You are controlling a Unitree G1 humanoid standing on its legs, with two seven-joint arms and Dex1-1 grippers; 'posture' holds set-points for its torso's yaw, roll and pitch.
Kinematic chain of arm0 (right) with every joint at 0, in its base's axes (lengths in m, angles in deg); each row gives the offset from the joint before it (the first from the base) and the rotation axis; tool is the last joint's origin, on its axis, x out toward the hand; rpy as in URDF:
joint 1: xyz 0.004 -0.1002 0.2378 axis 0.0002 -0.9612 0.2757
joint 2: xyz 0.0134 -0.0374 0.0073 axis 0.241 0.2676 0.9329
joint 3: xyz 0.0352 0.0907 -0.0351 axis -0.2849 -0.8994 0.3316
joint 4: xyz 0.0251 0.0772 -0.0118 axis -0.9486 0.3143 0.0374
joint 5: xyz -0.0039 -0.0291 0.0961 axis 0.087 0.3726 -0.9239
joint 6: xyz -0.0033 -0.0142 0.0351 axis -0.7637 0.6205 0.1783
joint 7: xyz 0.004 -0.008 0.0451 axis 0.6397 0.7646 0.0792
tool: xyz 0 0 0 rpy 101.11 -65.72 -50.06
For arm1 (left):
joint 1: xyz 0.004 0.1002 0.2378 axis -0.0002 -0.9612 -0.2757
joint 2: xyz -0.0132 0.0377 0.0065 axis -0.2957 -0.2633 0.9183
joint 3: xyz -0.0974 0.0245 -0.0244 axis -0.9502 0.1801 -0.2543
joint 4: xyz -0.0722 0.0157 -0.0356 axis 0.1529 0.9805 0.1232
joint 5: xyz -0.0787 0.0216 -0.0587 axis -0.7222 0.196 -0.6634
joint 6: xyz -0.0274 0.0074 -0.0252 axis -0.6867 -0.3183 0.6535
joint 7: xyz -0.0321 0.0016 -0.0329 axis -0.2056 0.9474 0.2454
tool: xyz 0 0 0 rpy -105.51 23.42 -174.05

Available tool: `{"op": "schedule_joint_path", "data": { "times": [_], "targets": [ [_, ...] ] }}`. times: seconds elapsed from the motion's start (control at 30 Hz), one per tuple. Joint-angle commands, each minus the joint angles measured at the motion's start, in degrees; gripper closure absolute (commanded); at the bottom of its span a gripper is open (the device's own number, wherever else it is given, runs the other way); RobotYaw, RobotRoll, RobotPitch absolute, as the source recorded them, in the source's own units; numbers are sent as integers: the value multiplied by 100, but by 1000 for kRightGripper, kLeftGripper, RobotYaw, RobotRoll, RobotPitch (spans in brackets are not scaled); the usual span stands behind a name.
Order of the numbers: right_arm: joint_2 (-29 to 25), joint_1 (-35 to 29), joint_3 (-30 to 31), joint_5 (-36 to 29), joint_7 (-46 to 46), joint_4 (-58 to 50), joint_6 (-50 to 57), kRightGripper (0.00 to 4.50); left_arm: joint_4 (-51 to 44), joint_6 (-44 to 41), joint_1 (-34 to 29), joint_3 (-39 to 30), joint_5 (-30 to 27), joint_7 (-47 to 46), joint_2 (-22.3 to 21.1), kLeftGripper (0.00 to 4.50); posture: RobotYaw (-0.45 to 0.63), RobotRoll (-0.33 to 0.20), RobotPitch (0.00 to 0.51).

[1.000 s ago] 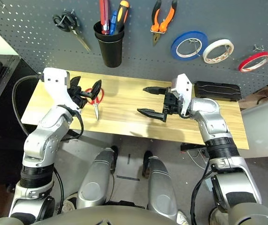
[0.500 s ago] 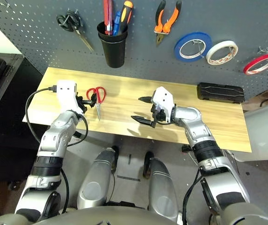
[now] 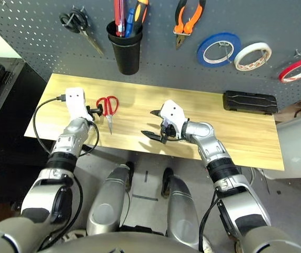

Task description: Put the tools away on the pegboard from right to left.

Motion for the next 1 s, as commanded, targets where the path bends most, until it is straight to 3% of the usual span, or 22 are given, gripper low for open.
{"op": "schedule_joint_path", "data": {
  "times": [0.03, 0.43, 0.53, 0.87, 1.0],
  "targets": [
    [-18, -103, 82, 25, -8, -193, 104, 0, 670, 158, 106, -36, 86, -90, 19, 12, 262, 0, 379],
    [-38, -134, 69, -5, 8, -480, 286, 0, 1913, 275, 479, -138, 66, -150, -39, 12, 243, 0, 374],
    [-61, -140, 68, -11, -13, -515, 294, 0, 2040, 200, 462, -107, 58, -11, 15, 585, 241, 0, 371],
    [-105, -124, 69, -48, -168, -536, 244, 0, 1869, 273, 300, -233, -61, -7, 155, 4483, 248, 0, 358],
    [-90, -71, 61, -44, -200, -468, 176, 0, 1542, 258, 194, -372, -174, -75, 227, 4483, 260, 0, 343]
  ]
}}
